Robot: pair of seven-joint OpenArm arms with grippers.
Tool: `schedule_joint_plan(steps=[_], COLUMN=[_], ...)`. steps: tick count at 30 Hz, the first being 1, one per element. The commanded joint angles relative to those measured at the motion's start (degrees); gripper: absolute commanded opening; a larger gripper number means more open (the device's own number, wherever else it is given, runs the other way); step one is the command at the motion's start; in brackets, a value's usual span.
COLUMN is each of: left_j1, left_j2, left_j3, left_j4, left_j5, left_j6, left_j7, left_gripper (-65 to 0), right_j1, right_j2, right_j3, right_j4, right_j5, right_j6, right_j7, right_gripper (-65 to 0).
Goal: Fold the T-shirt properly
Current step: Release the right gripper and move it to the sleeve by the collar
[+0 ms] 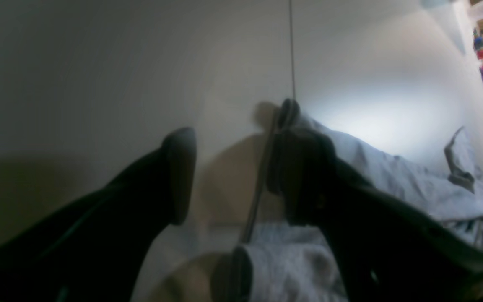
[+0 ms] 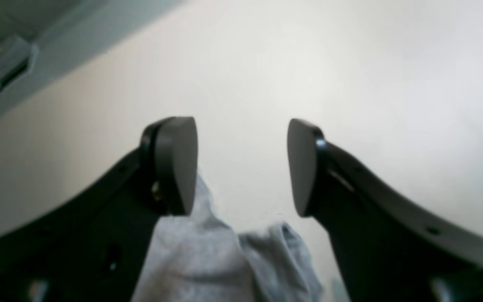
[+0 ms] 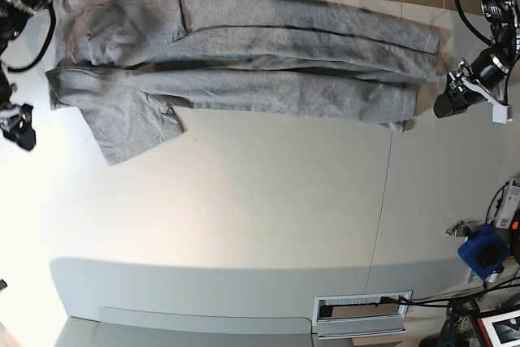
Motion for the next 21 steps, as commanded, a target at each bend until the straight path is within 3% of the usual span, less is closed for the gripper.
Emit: schedule_joint_plan(steps=[1,4,7,11,18,21], left_j1=[-0.5,-0.5,-0.5,-0.5,-0.5,-0.5], left_j2=[-1.4,-1.4,-1.4,-1.4,-1.4,-1.4], left_j3=[-0.5,-0.5,-0.5,-0.5,-0.5,-0.5], left_j4=[0.8,0.8,0.8,0.8,0.8,0.8], left_j5=[-1.4,-2.0,-2.3,-2.2,-2.2,-2.3], left_j6=[-0.6,-0.6,-0.6,-0.6,-0.6,-0.6], left_j7=[-1.4,-1.4,-1.4,-1.4,-2.5,-2.5], left_gripper=[-31.5,-31.5,-31.5,-31.5,-31.5,-31.5], right_j1=[1.4,2.5,4.4,9.4,19.0,19.8], right_j2=[1.4,1.4,1.2,1.2,1.2,1.1], right_j3=[-1.4,-8.8,-17.1,-25.6,-29.0,-29.0], right_j4=[0.9,0.4,-2.1,-9.8,-30.9,-35.2], right_j5=[-0.6,-6.8,-13.7,-19.0,-19.8,-19.0], right_j6=[0.4,0.1,-3.1,-4.8,-4.2,-0.9], right_j7=[0.7,3.8,8.8,12.9,15.1,14.7], right_gripper=[-31.3,-31.3,-31.3,-31.3,-31.3,-31.3])
